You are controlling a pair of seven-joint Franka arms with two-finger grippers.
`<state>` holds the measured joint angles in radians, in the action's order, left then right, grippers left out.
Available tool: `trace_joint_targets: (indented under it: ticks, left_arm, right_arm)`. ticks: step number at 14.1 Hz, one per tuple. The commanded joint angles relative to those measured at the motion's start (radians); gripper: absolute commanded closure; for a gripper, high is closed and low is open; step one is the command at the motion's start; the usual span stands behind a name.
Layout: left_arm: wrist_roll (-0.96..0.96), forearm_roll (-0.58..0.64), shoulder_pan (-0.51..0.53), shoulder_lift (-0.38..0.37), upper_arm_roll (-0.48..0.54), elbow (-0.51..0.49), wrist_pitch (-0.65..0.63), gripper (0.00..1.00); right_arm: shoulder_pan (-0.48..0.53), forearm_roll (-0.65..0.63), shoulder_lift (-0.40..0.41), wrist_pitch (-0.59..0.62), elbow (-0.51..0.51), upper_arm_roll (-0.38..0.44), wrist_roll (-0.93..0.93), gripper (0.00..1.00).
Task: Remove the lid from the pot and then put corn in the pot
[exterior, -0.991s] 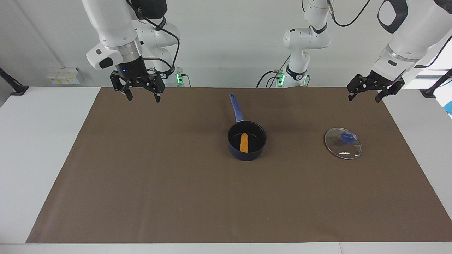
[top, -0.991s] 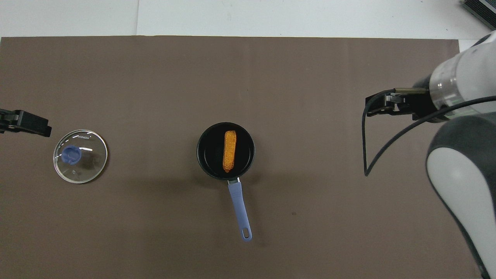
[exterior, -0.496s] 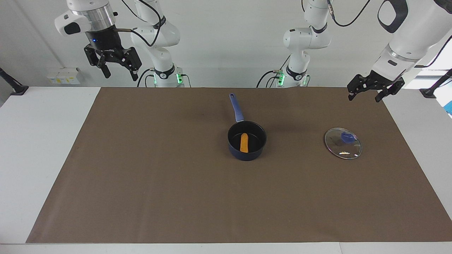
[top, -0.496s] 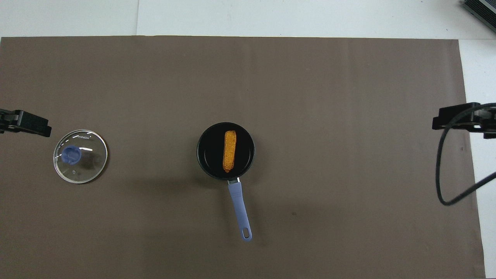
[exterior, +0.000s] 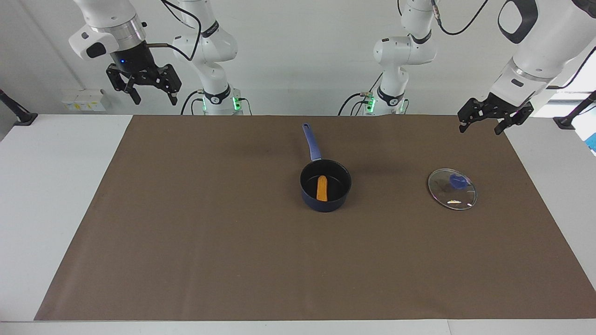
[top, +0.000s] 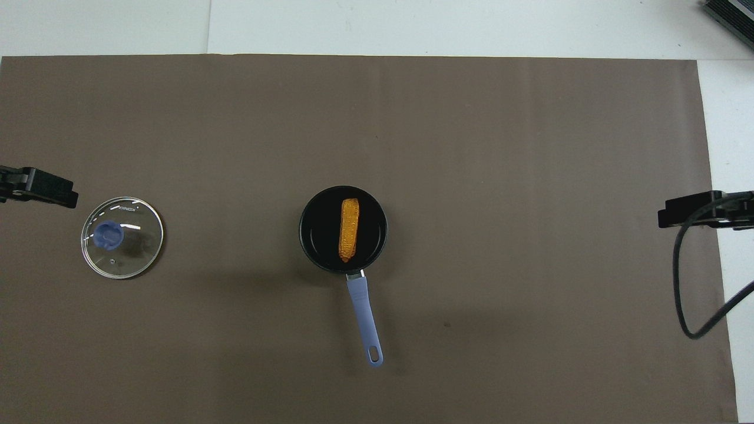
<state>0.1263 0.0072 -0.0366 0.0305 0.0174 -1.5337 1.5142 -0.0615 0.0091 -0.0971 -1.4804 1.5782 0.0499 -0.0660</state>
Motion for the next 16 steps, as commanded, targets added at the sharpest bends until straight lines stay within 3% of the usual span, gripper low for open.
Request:
trace_joint_targets:
  ticks: [1, 16]
  left_arm:
    - [0.01, -0.009, 0.003, -0.011, 0.001, 0.0, -0.011, 0.0]
    - [0.01, -0.009, 0.003, -0.011, 0.001, 0.0, -0.011, 0.0]
  right_arm:
    - [0.008, -0.012, -0.021, -0.024, 0.028, -0.001, 0.046, 0.0]
    - [0.008, -0.014, -0.012, -0.011, 0.008, -0.002, 0.055, 0.0]
